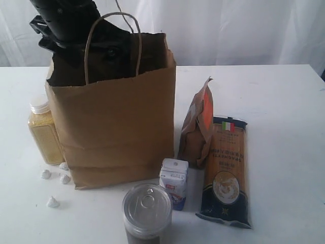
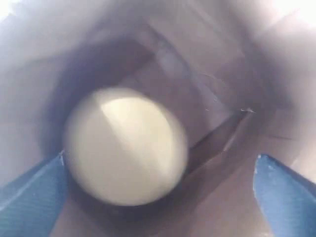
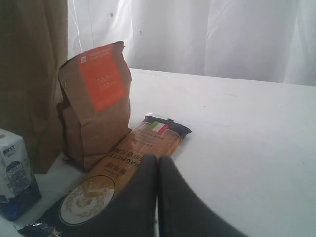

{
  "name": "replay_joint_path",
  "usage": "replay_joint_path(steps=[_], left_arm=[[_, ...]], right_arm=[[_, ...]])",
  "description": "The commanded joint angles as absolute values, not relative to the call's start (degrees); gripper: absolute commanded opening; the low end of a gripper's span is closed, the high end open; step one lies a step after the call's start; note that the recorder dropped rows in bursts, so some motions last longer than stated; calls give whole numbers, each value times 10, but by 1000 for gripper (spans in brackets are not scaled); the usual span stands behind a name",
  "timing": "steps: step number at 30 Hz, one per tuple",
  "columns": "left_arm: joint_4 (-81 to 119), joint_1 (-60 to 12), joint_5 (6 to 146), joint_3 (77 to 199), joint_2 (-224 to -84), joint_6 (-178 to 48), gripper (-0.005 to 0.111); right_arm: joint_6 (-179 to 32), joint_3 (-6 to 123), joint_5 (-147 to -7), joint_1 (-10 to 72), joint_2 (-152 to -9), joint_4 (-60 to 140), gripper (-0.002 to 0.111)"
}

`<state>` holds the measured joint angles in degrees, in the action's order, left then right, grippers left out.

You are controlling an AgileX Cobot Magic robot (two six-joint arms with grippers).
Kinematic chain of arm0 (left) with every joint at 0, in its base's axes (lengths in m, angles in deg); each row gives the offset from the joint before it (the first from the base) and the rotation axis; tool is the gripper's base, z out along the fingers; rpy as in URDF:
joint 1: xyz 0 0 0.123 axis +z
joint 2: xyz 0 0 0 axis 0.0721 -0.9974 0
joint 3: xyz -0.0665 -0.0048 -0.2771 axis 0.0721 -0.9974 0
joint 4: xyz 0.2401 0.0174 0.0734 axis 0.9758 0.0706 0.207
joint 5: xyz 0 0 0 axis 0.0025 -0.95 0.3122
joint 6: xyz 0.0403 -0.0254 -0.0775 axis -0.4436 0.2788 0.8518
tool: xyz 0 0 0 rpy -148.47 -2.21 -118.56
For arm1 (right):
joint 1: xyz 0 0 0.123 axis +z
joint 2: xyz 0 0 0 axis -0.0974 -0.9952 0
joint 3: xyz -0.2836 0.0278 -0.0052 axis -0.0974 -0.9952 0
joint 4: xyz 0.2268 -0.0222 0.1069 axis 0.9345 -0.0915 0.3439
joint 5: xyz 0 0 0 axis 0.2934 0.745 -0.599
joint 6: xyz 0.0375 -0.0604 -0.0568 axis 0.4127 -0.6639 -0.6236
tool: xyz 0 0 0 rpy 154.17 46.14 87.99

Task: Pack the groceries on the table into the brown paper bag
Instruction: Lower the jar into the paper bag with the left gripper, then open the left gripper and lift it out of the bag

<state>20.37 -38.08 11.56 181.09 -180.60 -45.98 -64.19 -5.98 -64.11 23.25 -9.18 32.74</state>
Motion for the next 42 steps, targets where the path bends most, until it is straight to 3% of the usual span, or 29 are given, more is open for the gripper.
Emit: replay_joint_path(steps=[1, 15, 24, 42], left_arm=[[186, -377, 63, 1823, -1807, -472, 105], [178, -377, 63, 1878, -1699, -486, 104], [159, -390, 63, 1802, -1690, -501, 73], [213, -390, 123, 1760, -1690, -488, 73]], right_arm=[[-640, -63, -640, 228, -88, 326, 0], [-640, -63, -652, 228, -88, 326, 0], [-635, -63, -654, 228, -88, 359, 0], [-635, -63, -655, 228, -88, 393, 0]])
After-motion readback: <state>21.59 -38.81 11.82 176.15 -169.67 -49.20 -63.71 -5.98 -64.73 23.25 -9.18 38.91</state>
